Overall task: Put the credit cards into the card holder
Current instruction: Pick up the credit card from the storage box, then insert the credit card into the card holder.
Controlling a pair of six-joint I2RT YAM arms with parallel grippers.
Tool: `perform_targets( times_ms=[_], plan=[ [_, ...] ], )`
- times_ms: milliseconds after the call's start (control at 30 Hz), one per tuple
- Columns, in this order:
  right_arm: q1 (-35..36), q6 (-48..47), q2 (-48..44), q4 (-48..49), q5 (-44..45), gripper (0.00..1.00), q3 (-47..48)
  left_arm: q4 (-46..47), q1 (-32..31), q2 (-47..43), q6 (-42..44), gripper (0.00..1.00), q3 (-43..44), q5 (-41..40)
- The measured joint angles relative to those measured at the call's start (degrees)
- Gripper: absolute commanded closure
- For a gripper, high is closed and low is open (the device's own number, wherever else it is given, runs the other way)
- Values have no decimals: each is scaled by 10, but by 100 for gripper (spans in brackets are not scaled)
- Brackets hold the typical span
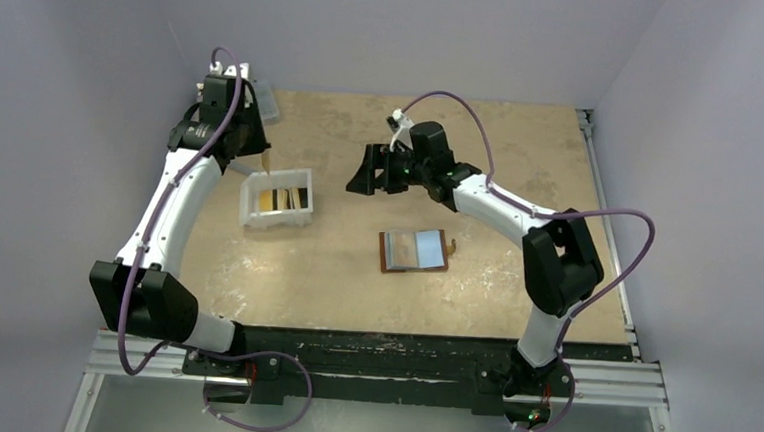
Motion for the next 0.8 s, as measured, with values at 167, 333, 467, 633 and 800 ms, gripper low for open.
perform_targets(
  times_ms=[167,333,467,633,800],
  plan=[
    [7,94,45,140,-68,3,10,-5,3,-14,0,100,14,28],
    [21,230,106,359,-119,2,10,-15,3,-23,-1,100,15,56],
    [36,327,168,490,-145,3,34,-15,5,-24,-1,100,15,78],
    [52,365,208,549,-154,2,45,-12,5,-26,-1,100,13,96],
    [58,411,236,628,-174,3,52,-12,5,-27,-8,100,5,119]
  ],
)
